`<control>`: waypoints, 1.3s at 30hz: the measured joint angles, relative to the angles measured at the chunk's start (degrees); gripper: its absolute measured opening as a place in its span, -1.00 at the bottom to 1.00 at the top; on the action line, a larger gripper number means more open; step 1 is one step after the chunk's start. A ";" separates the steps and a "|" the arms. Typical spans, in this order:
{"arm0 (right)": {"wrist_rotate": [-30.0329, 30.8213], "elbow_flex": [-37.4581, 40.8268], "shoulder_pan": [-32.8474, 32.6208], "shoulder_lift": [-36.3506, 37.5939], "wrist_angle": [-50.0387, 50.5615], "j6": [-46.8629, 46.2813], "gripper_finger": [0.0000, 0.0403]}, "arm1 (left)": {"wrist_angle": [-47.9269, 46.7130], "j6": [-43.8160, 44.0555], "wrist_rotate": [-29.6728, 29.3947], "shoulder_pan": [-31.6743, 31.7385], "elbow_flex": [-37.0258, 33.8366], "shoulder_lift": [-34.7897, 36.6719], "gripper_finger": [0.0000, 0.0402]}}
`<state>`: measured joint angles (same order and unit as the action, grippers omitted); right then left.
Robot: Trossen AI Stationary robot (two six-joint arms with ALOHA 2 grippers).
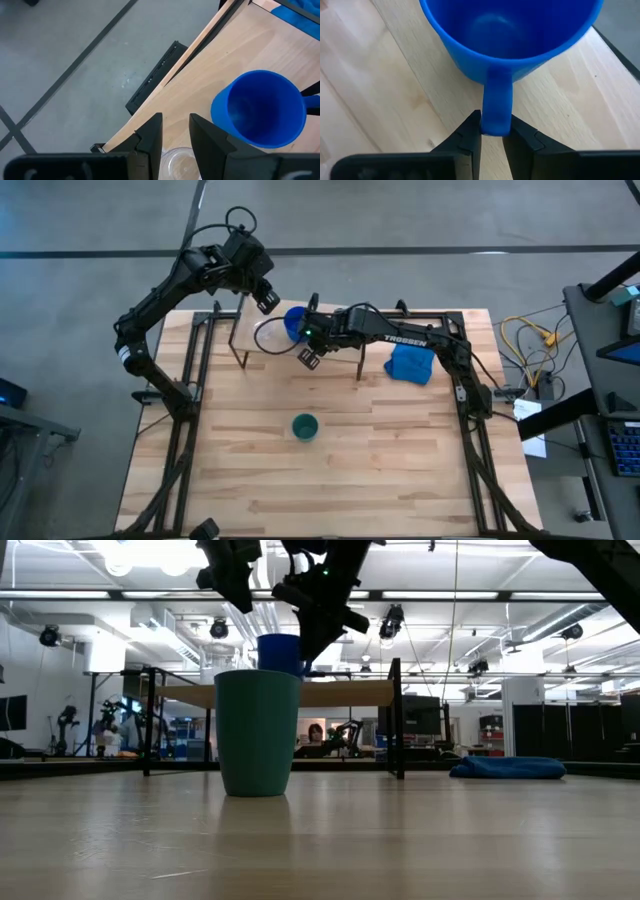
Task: Stack small to large cups/mugs on shelf
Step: Put the blue cup on the shelf, then put the green cup on the shelf
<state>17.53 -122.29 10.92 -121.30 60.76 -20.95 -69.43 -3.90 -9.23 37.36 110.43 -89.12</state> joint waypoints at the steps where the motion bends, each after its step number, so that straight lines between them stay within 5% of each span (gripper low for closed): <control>1: -0.01 -0.09 0.00 0.00 -0.09 0.02 -0.66 | 0.00 0.00 0.00 0.00 0.00 0.00 -0.59; 28: 0.52 -6.49 -0.46 1.18 0.61 1.99 -0.56 | 0.00 0.00 -0.01 0.01 -0.09 0.00 -0.59; 39: 0.04 -9.48 -4.84 4.53 14.51 -1.34 -0.60 | -0.55 0.55 1.35 0.00 0.13 0.09 -0.59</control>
<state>17.57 -131.76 6.08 -116.76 75.27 -22.29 -69.98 -3.35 -7.88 37.36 110.56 -89.03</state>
